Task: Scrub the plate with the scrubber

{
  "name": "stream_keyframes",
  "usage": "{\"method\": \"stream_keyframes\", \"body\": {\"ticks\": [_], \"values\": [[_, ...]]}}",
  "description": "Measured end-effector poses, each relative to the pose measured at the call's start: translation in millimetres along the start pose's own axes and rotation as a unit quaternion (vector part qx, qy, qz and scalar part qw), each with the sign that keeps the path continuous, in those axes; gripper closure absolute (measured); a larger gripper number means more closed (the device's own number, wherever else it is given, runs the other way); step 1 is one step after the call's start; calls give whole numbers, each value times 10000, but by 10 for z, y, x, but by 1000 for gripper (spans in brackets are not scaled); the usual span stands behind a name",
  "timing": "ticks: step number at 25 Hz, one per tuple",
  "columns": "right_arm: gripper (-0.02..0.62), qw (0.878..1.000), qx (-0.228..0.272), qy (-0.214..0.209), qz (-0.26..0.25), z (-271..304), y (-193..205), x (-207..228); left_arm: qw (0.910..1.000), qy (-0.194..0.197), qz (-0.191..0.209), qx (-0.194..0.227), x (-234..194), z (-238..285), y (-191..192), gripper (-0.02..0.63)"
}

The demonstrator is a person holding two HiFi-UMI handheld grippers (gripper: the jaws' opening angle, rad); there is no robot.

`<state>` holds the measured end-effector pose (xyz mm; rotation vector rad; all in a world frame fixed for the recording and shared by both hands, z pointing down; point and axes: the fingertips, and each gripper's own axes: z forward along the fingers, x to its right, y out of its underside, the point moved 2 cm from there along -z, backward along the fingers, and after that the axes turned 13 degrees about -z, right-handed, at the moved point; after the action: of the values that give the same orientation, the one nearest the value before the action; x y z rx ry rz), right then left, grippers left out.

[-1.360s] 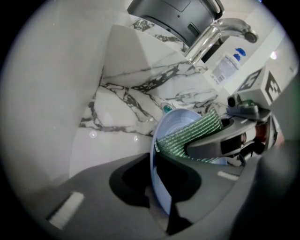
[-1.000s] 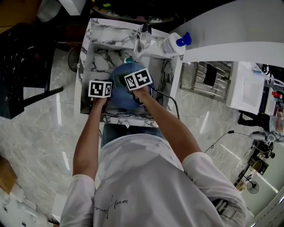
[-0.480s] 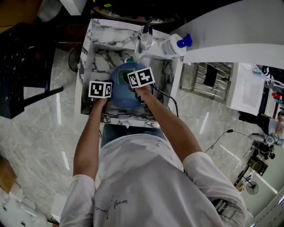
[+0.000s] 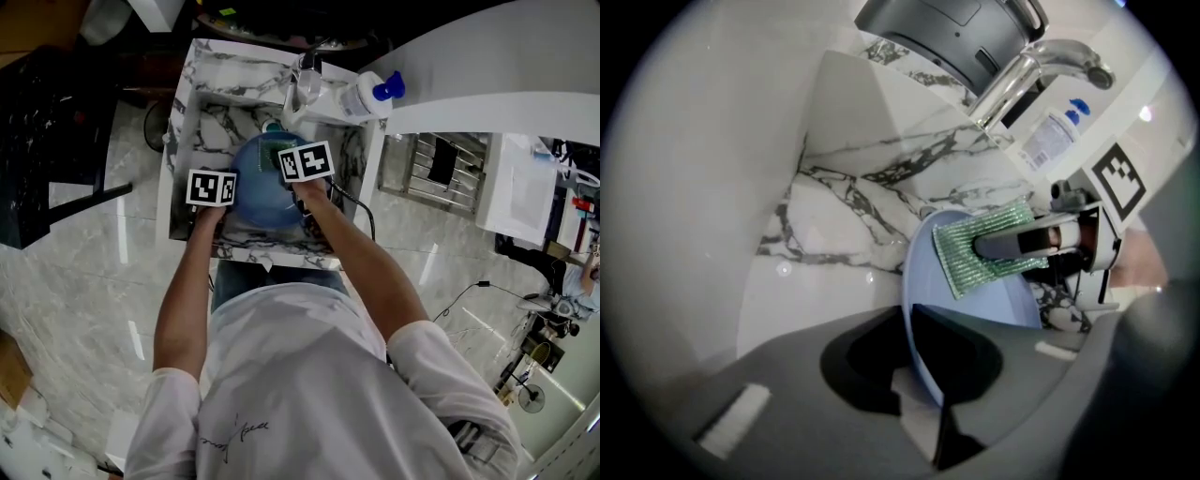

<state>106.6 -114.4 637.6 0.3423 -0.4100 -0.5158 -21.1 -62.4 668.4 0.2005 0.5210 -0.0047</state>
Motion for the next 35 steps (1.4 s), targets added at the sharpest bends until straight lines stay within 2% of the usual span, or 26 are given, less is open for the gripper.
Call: {"method": "stream_keyframes", "body": {"ticks": [16,23,35], "values": [[541,9973,-65,684,265,-233,123,333,10000,-8,0,5,11,-2,3,517],[541,9933,-215,1067,395,-358,221,462,10000,8,-4,9,19,-13,-6,517],[541,9844,-366,1488,863,-477,372,546,10000,-10,-1,8,6,-1,-4,517]]}}
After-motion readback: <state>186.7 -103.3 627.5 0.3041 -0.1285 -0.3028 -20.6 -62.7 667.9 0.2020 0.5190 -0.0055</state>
